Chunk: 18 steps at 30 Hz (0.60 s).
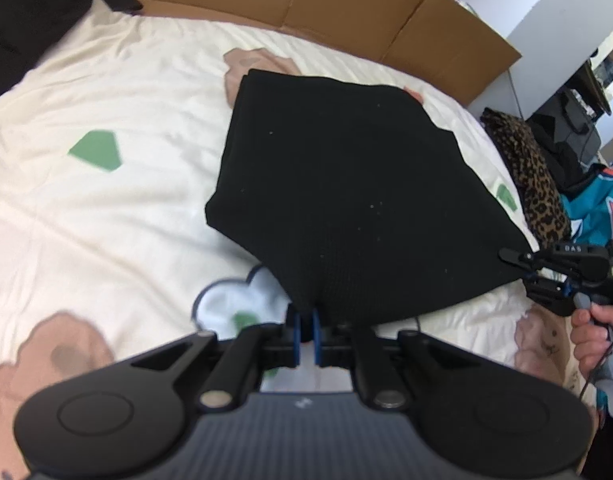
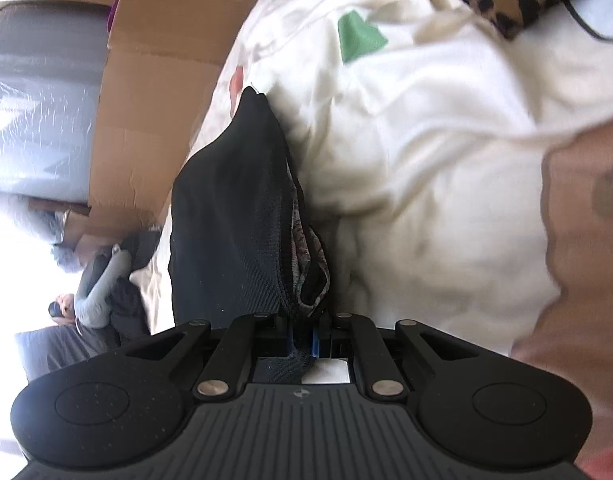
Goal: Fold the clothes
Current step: 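Grasp the folded black shorts edge with both tools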
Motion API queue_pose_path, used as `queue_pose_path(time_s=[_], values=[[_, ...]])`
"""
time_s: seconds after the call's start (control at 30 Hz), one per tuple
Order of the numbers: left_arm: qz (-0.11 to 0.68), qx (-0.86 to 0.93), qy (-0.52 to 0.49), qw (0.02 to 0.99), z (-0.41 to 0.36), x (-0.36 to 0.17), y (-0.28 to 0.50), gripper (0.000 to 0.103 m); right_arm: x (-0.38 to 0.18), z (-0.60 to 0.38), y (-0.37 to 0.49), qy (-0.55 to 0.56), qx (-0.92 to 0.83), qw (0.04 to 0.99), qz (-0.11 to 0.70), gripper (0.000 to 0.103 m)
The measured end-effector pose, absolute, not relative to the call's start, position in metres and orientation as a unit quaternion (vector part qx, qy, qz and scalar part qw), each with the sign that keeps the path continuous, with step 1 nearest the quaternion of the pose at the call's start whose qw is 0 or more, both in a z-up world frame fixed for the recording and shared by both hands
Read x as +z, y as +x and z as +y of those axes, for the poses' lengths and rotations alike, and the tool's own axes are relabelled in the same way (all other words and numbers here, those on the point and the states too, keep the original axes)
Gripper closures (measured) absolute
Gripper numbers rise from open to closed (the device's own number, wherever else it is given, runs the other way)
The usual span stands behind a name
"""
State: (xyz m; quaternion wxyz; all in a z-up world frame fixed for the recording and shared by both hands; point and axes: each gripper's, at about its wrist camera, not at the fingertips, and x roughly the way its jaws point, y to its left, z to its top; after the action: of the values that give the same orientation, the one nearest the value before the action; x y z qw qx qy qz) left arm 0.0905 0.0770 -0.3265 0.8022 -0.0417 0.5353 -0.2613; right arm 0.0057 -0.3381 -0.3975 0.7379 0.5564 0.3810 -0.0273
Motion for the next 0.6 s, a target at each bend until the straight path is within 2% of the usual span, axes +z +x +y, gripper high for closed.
queue_pose_path(time_s=[0.27,0.6], values=[[0.593,-0.231,-0.077,0.768,0.101,-0.332,0.053,0.097,-0.395,-0.323,0.001,0.550,-0.003,0.731,0.404,0.097],[0.613,-0.219,-0.125,0.749,0.097,-0.338,0.045,0.097,-0.378,-0.323,0.007,0.520,-0.007,0.753,0.403,0.098]])
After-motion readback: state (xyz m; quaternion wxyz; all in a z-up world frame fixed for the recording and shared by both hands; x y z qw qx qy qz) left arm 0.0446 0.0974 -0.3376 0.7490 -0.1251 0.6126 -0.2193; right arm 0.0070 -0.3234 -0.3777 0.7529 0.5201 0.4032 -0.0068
